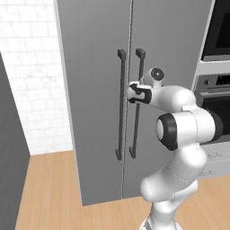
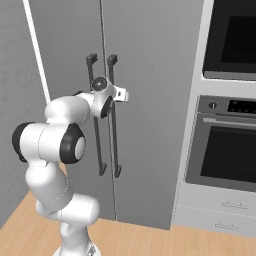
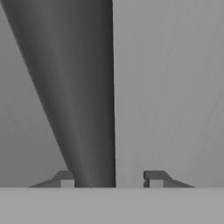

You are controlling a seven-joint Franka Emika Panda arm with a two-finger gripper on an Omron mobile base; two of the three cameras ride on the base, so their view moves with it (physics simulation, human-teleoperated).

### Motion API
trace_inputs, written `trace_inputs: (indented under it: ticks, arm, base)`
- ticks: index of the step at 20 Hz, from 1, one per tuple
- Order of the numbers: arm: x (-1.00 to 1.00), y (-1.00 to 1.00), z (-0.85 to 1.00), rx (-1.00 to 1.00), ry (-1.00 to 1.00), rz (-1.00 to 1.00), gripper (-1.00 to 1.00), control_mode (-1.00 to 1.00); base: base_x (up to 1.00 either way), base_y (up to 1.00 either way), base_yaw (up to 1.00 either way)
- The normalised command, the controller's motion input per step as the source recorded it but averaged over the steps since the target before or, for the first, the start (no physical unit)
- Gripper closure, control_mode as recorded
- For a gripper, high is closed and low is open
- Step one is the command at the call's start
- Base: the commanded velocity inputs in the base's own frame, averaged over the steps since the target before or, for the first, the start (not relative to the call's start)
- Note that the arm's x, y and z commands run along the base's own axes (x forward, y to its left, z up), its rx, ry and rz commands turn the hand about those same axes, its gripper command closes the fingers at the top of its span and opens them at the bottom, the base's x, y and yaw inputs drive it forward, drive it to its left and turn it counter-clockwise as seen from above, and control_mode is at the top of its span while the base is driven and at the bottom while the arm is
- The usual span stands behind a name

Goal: Take the strawberry from the fridge and place it on top of the pancake, located on the dining counter.

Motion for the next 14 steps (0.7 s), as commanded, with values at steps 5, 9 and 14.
trace_inputs:
  ticks: [5, 9, 14]
  arm:
    - [0.27, 0.01, -0.10, 0.00, 0.00, 0.00, 1.00, -1.00]
    - [-0.19, -0.22, 0.00, 0.04, 0.00, 0.00, 1.00, -1.00]
    - [-0.89, -0.60, 0.05, 0.08, -0.03, 0.00, 1.00, -1.00]
  base:
    - [0.00, 0.00, 0.00]
    - [0.00, 0.00, 0.00]
    - [0.00, 0.00, 0.00]
